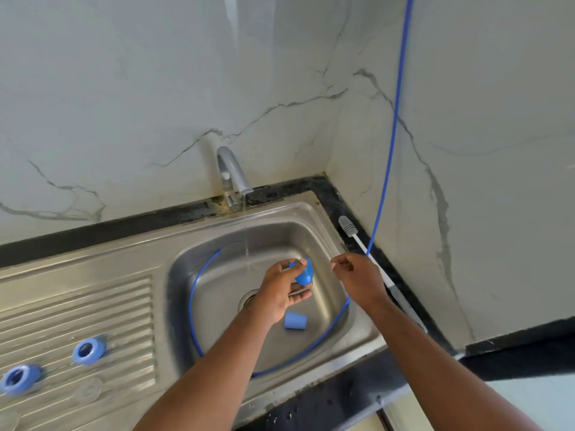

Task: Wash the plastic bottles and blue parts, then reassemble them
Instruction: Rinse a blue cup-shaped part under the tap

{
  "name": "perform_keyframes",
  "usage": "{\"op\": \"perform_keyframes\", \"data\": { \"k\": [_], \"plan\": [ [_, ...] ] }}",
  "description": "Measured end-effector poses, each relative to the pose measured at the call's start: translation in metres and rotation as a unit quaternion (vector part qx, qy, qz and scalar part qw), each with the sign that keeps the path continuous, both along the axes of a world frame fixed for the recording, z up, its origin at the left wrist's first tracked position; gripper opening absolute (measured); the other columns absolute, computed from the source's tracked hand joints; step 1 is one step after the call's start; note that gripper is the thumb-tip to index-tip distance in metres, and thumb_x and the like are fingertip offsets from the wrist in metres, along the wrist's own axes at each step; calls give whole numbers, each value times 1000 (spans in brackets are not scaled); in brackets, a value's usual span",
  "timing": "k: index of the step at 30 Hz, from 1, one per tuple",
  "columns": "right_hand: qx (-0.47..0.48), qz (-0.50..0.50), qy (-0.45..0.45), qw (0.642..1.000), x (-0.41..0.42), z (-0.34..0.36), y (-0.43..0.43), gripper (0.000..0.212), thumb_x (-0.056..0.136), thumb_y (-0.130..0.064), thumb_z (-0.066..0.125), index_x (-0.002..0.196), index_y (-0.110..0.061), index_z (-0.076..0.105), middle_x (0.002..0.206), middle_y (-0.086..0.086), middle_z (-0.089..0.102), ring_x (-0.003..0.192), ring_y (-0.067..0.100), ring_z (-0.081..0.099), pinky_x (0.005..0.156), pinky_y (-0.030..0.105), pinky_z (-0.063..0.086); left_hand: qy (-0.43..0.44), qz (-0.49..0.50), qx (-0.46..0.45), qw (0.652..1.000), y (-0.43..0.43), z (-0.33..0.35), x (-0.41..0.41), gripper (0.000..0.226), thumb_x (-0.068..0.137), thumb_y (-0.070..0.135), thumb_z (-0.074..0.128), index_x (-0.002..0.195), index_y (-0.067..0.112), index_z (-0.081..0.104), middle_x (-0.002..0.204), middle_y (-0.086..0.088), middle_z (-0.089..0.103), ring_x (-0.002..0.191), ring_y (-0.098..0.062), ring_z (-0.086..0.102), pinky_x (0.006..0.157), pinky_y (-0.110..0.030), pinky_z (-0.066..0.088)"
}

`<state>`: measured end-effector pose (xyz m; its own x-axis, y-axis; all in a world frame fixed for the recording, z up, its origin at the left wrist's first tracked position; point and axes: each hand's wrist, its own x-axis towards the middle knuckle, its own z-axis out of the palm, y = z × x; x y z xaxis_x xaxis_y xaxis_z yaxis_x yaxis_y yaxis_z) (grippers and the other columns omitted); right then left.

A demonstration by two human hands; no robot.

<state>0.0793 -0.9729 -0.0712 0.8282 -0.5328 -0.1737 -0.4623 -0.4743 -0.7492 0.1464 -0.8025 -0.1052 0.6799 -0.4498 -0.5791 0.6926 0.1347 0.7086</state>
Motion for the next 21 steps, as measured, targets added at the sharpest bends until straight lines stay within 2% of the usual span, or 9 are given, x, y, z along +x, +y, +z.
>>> {"op": "perform_keyframes", "data": {
  "k": [2, 3, 5, 7, 10, 13, 16, 19, 21],
  "plan": [
    [9, -26, -9, 1000, -13, 2, -18, 12, 88, -20, 67, 78, -25, 72, 71, -8, 73, 69, 10, 70, 75, 32, 57, -3, -20, 7, 1000, -20, 2, -9, 31, 94, 32, 71, 117, 13, 61, 113, -17, 70, 95, -31, 73, 83, -44, 61],
    [9, -40, -11, 999, -20, 1, -27, 14, 87, -20, 66, 75, -24, 71, 70, -6, 72, 67, 11, 69, 74, 31, 57, -1, -28, 8, 1000, -28, 3, -13, 29, 94, 32, 70, 115, 14, 61, 112, -17, 70, 94, -30, 73, 82, -43, 61],
    [-24, -78, -8, 997, -36, 3, -46, 15, 87, -21, 63, 74, -22, 69, 67, -5, 70, 66, 14, 68, 69, 27, 56, -1, -39, 7, 999, -43, 7, -19, 28, 95, 33, 69, 115, 15, 62, 110, -15, 70, 94, -30, 73, 79, -40, 60],
    [-74, -101, 3, 992, -45, 1, -59, 14, 90, -24, 58, 79, -23, 66, 73, -3, 70, 71, 22, 67, 69, 35, 57, -3, -45, 9, 999, -47, 8, -21, 29, 95, 34, 69, 116, 16, 62, 109, -15, 70, 94, -29, 72, 80, -39, 59],
    [-153, -53, 81, 984, -55, -6, -79, 11, 95, -23, 52, 100, -22, 62, 94, 3, 69, 87, 29, 65, 79, 40, 55, -8, -34, 22, 999, -56, 11, -31, 36, 94, 39, 69, 119, 13, 65, 106, -15, 67, 79, -22, 67, 71, -33, 58],
    [-224, -2, 136, 965, -55, -17, -85, 21, 98, -27, 52, 115, -17, 59, 112, 10, 61, 104, 35, 61, 84, 41, 52, 3, -1, 27, 1000, -57, 13, -37, 36, 95, 40, 68, 113, 10, 66, 98, -14, 62, 68, -17, 58, 62, -26, 52],
    [-265, 23, 154, 951, -51, -20, -85, 22, 99, -30, 54, 115, -16, 57, 113, 8, 60, 106, 32, 62, 80, 39, 52, 5, 21, 37, 999, -54, 13, -42, 31, 95, 40, 68, 109, 12, 66, 94, -10, 58, 65, -13, 53, 58, -23, 48],
    [-290, 38, 161, 943, -50, -22, -89, 17, 98, -29, 56, 110, -17, 60, 110, 6, 63, 104, 29, 64, 77, 37, 52, 0, 44, 49, 998, -49, 12, -45, 31, 95, 41, 67, 111, 15, 64, 100, -13, 60, 62, -12, 53, 58, -23, 46],
    [-291, 50, 166, 941, -51, -21, -92, 18, 97, -28, 56, 106, -16, 63, 109, 7, 66, 102, 29, 65, 76, 36, 53, -3, 66, 37, 997, -45, 13, -48, 30, 97, 39, 65, 116, 16, 63, 108, -18, 62, 63, -16, 56, 59, -25, 50]
  ]
}}
